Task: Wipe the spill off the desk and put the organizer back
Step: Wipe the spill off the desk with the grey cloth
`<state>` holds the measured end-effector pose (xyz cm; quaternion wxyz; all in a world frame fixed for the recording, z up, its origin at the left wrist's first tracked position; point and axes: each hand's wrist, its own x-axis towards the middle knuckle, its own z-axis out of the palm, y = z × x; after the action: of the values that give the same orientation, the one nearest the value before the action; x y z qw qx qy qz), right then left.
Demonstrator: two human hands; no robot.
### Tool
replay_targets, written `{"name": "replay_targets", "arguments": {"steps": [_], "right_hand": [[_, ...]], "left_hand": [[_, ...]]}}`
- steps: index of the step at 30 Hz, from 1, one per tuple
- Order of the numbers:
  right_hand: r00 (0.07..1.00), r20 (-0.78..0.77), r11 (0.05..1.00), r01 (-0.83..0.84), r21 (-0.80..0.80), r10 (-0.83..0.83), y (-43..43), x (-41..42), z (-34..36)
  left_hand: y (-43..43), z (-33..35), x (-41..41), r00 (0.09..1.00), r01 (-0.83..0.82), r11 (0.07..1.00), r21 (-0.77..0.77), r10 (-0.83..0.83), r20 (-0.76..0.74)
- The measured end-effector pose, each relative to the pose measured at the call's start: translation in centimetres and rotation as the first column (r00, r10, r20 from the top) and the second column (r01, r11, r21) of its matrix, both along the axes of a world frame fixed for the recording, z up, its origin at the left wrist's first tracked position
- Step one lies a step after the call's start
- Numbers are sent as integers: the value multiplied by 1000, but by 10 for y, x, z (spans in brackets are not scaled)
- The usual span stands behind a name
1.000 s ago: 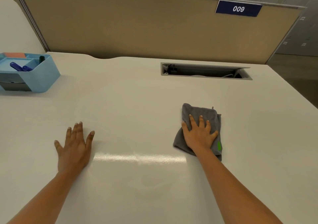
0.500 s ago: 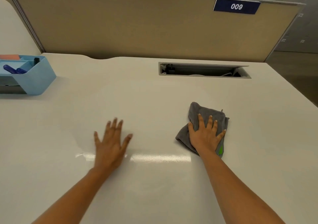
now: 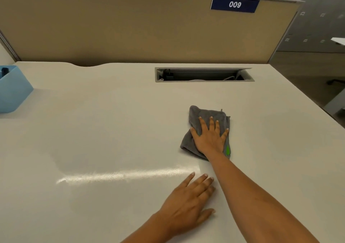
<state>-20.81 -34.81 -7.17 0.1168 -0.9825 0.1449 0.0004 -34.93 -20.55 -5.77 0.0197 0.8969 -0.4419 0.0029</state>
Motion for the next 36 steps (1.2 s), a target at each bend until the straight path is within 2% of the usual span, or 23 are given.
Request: {"name": "replay_targets", "arguments": {"steps": [9,17,21,24,29,36], "right_hand": [[1000,8,1000,-19,20,19,-1,12,1],[985,4,983,-175,48,175,24,34,5],[953,-8,953,-302,30,302,42,38,6],[922,-14,922,-385,35,386,51,35,6],[828,-45,829,-557,55,559,63,28,8],[764,-50,766,-640,64,643,45,18,12]], "left_hand": [[-6,-10,6,997,-55,998,-28,54,-48],[-8,-14,10,999,-22,994,-109,27,44],[-8,-16,11,995,-1,987,-162,18,102],[-8,-18,12,996,-7,985,-171,22,87],[-8,-18,12,995,-9,987,-163,24,94],[-6,-16,9,995,-45,988,-150,57,77]]}}
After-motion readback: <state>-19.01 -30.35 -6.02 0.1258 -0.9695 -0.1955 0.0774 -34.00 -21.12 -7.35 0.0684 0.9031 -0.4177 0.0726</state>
